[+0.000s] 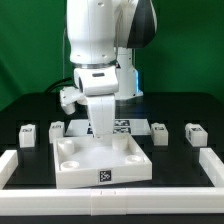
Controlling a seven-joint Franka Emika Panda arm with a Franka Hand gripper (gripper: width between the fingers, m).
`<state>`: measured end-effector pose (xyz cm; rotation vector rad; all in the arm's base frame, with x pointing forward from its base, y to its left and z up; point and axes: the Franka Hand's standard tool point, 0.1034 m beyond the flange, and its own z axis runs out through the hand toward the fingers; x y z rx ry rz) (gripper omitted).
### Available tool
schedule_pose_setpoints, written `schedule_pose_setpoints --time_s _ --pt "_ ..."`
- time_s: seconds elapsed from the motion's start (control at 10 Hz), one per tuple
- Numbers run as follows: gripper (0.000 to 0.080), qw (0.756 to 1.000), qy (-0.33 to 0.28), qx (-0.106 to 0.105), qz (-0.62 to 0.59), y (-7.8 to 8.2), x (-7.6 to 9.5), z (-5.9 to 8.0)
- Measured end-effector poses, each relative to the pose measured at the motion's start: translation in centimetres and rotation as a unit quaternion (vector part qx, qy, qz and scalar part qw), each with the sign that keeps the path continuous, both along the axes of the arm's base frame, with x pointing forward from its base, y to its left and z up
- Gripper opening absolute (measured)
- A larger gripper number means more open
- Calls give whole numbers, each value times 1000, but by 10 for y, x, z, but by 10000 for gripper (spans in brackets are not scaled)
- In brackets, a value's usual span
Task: Assemble one leg
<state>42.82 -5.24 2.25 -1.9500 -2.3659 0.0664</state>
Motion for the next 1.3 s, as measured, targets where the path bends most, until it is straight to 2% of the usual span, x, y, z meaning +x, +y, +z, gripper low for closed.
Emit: schedule_pose_setpoints --time_s 0.3,0.4,0.6,0.7,0.9,1.3 --pt "55 1000 0 -1 -9 1 0 0" --pt "57 999 0 -7 -54 14 2 1" --pt "57 998 -3 -7 -66 39 10 0" --pt "57 997 -8 -7 -82 49 20 0" --pt "57 996 -15 -3 -85 64 33 0" --pt "57 996 -29 6 -89 109 57 1"
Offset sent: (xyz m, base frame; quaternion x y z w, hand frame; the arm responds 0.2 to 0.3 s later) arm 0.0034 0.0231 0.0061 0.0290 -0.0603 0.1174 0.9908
